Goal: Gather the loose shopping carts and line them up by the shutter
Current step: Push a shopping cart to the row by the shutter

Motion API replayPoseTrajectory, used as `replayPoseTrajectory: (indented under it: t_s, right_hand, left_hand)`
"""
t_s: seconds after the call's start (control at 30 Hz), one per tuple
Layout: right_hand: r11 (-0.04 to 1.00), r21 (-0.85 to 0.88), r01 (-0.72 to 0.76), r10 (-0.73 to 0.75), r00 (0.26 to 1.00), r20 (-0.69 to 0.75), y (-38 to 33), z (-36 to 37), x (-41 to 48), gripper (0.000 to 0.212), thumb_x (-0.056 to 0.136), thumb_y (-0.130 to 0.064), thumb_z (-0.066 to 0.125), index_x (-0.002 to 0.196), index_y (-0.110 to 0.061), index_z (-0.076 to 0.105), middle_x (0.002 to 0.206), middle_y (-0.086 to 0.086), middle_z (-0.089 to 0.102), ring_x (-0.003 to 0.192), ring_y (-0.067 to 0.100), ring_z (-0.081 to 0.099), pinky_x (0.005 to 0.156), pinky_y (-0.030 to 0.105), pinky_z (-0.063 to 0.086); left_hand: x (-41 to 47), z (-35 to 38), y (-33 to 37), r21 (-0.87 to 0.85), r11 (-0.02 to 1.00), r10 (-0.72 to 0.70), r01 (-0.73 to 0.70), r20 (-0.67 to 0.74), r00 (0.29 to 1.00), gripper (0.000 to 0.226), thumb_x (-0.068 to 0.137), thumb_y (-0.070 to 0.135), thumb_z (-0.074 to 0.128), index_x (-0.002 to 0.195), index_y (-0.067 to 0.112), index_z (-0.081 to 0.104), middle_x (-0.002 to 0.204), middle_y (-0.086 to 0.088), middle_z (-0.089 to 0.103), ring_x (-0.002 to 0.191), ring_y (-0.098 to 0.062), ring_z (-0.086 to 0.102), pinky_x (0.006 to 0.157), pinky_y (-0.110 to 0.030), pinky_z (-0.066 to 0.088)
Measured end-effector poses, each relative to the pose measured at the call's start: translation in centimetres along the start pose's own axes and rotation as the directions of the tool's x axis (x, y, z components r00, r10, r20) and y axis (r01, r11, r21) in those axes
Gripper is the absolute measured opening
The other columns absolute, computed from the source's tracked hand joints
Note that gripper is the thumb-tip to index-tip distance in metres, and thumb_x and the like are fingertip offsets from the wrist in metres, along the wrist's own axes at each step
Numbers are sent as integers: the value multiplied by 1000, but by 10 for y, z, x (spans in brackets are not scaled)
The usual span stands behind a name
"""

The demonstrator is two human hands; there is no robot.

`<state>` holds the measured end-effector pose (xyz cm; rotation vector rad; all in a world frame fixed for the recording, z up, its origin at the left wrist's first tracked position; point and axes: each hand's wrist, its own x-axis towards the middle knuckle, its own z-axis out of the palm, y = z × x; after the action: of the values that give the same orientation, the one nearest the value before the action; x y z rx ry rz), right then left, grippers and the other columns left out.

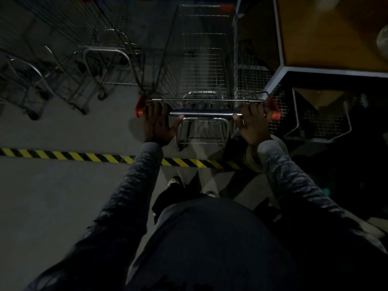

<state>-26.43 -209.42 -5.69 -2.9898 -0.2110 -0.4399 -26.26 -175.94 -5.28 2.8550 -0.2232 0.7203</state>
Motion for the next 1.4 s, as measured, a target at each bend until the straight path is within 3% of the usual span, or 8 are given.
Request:
replayPoseTrajectory:
  t_s: [0.13, 0.33, 0.57, 0.8, 1.13, 1.4]
  right_hand:
    - [1000, -15, 14, -15, 999, -37, -3, -3, -18, 44, 105, -49, 37, 112, -11, 59, 112, 15, 60, 108, 33, 49, 96, 46, 28]
    - [999, 25, -29, 29, 1000, 12, -13, -10, -32, 54, 105, -55, 27, 114, -13, 60, 116, 13, 59, 113, 33, 48, 100, 51, 31]
    - [999, 47, -13, 14, 1000, -28, -17, -15, -46, 48, 106, -52, 29, 112, -14, 57, 114, 13, 59, 111, 31, 45, 101, 51, 30]
    - [996, 85, -26, 24, 999, 27, -18, -19, -52, 54, 105, -55, 25, 115, -13, 58, 117, 13, 58, 115, 33, 47, 103, 57, 33]
    - [998, 64, -8, 9, 1000, -17, -18, -19, -58, 54, 106, -55, 24, 112, -12, 58, 116, 13, 59, 113, 31, 47, 103, 54, 33]
    - [989, 120, -81, 80, 997, 16, -25, -26, -55, 65, 104, -64, 18, 113, -20, 64, 119, 4, 63, 117, 30, 51, 106, 54, 32]
  left_hand:
    - [-16, -8, 2, 2, 1000, -6, 6, 8, 1000, 51, 97, 59, 50, 103, 10, 61, 105, -16, 58, 102, -35, 53, 93, -47, 40]
    - [-27, -16, -4, 14, 1000, -16, 15, 52, 998, 54, 97, 62, 47, 107, 11, 62, 107, -15, 58, 105, -36, 53, 96, -48, 39]
    - [-41, -23, 0, 13, 1000, -17, 16, 52, 999, 52, 97, 61, 47, 104, 11, 61, 104, -15, 56, 101, -35, 52, 92, -47, 38]
    - [-47, -28, 2, 15, 1000, -23, 22, 56, 998, 53, 97, 60, 47, 102, 10, 60, 101, -15, 56, 98, -34, 51, 91, -46, 38]
    - [-51, -28, 2, -6, 999, -36, 37, 75, 997, 53, 97, 60, 48, 106, 9, 60, 106, -15, 56, 102, -34, 51, 95, -47, 39]
    - [-50, -32, 2, -24, 999, -44, 47, 115, 992, 54, 97, 62, 47, 108, 11, 60, 107, -14, 56, 104, -33, 51, 96, -47, 39]
